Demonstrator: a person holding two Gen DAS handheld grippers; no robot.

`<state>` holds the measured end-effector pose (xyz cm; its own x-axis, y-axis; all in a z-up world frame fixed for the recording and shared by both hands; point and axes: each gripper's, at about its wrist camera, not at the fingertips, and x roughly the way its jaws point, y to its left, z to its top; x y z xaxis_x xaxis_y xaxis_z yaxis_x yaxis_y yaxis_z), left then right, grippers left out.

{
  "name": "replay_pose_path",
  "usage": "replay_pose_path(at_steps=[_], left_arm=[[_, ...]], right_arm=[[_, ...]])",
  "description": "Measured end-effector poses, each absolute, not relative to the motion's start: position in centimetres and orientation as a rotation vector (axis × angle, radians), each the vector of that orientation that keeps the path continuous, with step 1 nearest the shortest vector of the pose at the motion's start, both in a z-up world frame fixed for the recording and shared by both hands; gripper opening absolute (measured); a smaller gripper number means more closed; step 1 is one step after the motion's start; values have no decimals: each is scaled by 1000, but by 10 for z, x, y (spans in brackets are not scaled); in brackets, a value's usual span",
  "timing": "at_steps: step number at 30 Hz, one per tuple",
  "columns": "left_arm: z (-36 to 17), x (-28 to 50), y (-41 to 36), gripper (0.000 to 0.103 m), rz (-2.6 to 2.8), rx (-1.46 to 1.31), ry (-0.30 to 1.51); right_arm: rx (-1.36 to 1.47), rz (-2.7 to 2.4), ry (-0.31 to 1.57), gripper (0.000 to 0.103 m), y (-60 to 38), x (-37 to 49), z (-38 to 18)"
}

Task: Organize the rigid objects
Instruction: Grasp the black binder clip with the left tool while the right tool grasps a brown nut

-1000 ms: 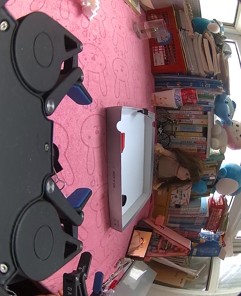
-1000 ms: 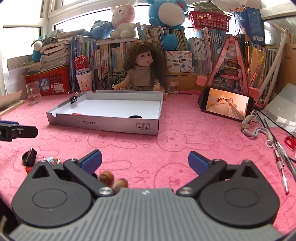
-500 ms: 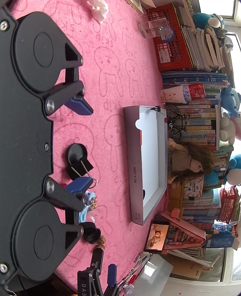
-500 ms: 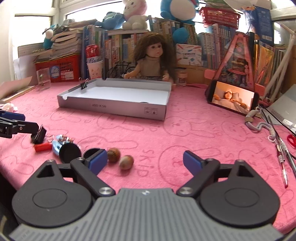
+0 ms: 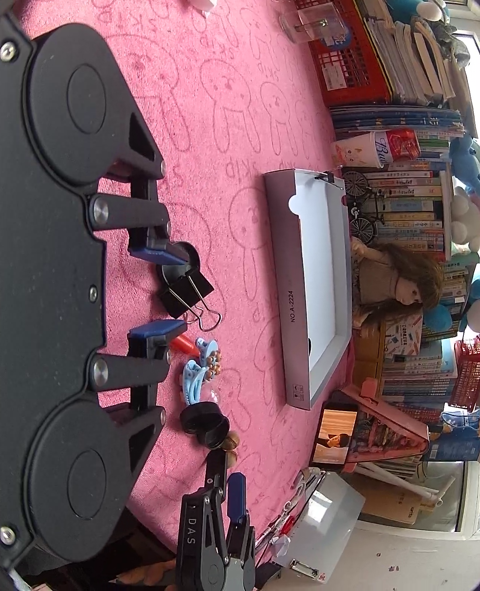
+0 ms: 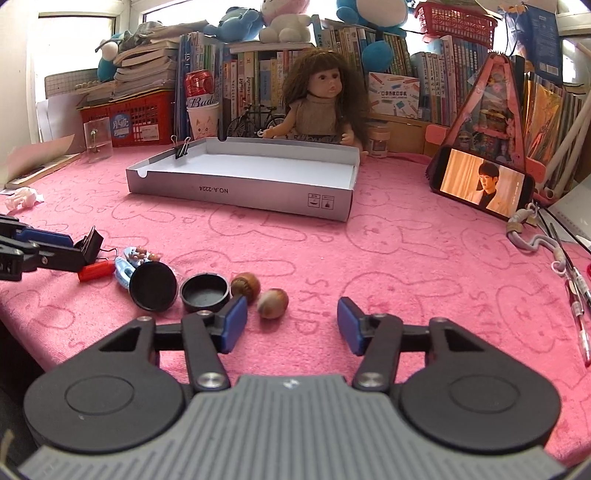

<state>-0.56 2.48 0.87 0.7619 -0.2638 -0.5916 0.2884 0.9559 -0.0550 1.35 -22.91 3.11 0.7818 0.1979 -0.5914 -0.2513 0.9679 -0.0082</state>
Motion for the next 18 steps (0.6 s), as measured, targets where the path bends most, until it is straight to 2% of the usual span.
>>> replay_pose_path(at_steps=[14,18], left_arm=[[12,7,45,32,-192,60,619],[12,11,39,42,-255,138,589]], right_arm=[[-93,255,626,56,-227,15,31],[-99,267,625,56,-224,16,31]])
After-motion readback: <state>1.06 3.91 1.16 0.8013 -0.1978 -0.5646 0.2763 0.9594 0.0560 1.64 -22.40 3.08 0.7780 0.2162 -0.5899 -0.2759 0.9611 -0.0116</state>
